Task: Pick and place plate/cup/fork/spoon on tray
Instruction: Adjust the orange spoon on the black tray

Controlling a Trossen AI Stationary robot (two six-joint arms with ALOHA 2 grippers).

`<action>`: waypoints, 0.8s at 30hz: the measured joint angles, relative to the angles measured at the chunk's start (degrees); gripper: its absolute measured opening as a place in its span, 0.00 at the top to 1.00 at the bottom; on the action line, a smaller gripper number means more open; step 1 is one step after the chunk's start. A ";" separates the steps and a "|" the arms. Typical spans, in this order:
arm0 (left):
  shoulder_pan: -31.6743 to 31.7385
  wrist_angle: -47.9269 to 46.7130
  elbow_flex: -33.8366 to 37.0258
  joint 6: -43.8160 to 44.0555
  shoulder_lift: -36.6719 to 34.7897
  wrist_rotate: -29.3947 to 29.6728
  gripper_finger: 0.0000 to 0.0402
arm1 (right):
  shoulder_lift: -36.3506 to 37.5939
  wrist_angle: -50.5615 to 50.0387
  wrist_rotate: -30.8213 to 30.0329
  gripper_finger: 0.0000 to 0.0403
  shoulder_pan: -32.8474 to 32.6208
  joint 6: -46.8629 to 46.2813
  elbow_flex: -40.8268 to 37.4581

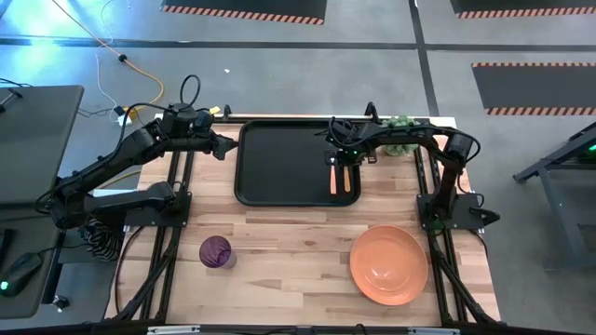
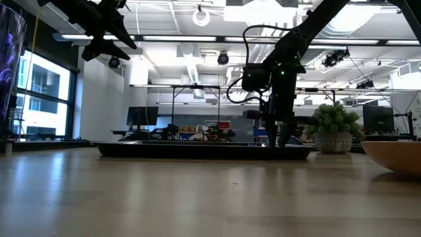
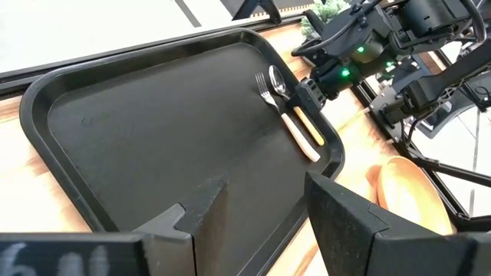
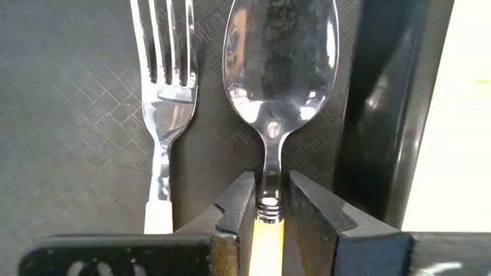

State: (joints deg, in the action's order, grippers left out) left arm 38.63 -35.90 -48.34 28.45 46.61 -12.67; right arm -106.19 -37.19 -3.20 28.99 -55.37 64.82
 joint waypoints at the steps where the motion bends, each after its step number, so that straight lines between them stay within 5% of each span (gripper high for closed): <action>1: 0.00 -0.02 0.00 -0.02 0.00 0.00 0.59 | 0.00 0.12 0.01 0.82 0.00 0.04 0.00; 24: 0.00 -0.02 0.00 -0.02 0.00 0.00 0.59 | 0.00 0.92 2.83 0.82 0.02 -1.60 0.00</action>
State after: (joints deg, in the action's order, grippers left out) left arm 38.63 -35.92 -48.34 28.42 46.61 -12.67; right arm -106.19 -36.27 -0.37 29.02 -56.97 64.82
